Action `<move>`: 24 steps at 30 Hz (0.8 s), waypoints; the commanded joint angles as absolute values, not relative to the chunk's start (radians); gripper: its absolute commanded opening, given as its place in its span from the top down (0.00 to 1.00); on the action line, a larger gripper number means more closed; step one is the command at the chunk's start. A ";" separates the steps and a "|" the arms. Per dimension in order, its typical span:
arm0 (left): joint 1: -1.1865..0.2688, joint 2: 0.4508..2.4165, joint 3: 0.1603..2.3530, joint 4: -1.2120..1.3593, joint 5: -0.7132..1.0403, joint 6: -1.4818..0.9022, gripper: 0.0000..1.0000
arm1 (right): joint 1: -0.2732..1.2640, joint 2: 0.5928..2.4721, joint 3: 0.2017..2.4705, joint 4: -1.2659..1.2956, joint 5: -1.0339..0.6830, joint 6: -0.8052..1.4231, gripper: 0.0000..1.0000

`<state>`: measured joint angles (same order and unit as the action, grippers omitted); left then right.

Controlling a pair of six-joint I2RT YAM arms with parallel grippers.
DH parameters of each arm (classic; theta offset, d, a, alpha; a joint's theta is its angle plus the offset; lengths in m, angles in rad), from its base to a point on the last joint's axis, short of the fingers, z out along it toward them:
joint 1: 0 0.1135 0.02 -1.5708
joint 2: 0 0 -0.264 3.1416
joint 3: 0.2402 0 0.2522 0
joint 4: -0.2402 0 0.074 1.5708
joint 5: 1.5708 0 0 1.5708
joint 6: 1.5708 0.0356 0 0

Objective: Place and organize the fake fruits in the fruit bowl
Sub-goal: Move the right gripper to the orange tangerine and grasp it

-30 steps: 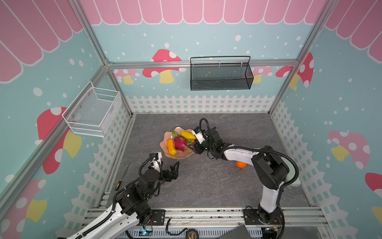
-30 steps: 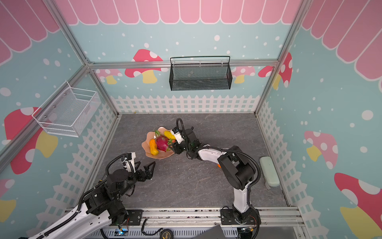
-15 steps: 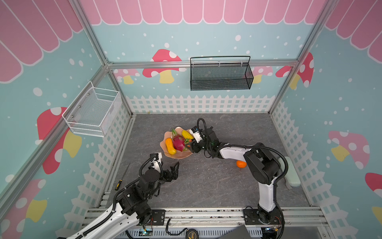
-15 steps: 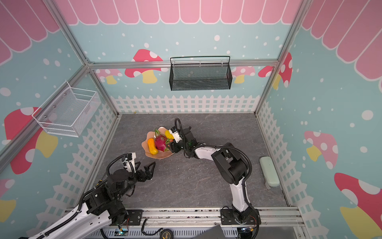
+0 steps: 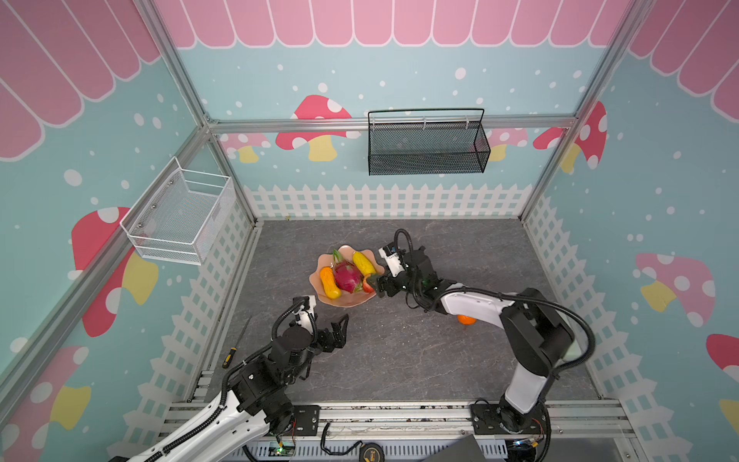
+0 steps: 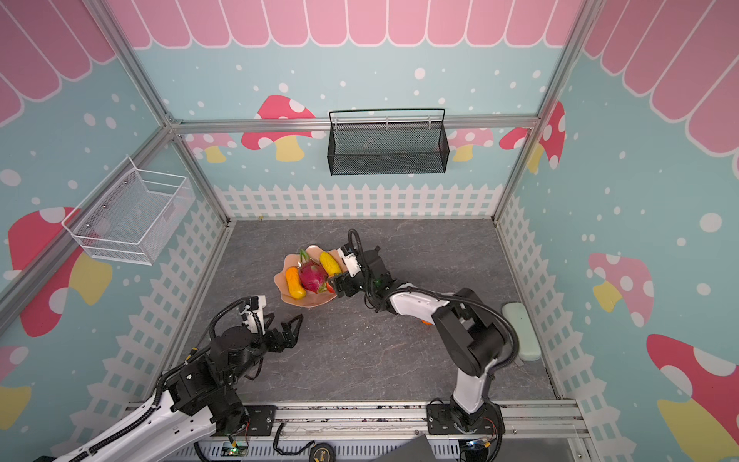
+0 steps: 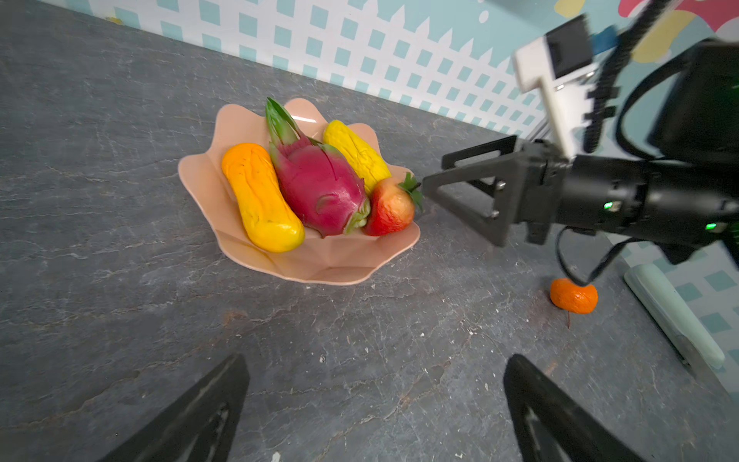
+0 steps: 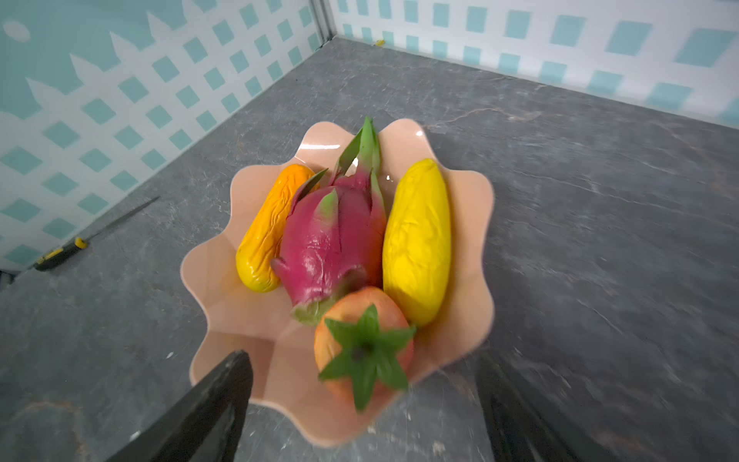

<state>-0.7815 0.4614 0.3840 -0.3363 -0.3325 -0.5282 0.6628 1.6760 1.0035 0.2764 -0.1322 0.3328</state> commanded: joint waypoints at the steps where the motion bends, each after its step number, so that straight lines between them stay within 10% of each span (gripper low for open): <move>1: -0.777 0.494 0.342 -0.221 -0.160 -0.496 0.01 | 0.589 1.490 0.881 0.088 0.122 0.477 0.07; 12: -0.920 1.006 0.441 0.131 -0.102 -0.463 0.01 | 0.335 1.113 0.571 -0.312 0.223 0.668 0.03; 24: -0.971 1.084 0.452 0.192 -0.135 -0.489 0.01 | 0.324 1.112 0.481 -0.279 0.163 0.674 0.10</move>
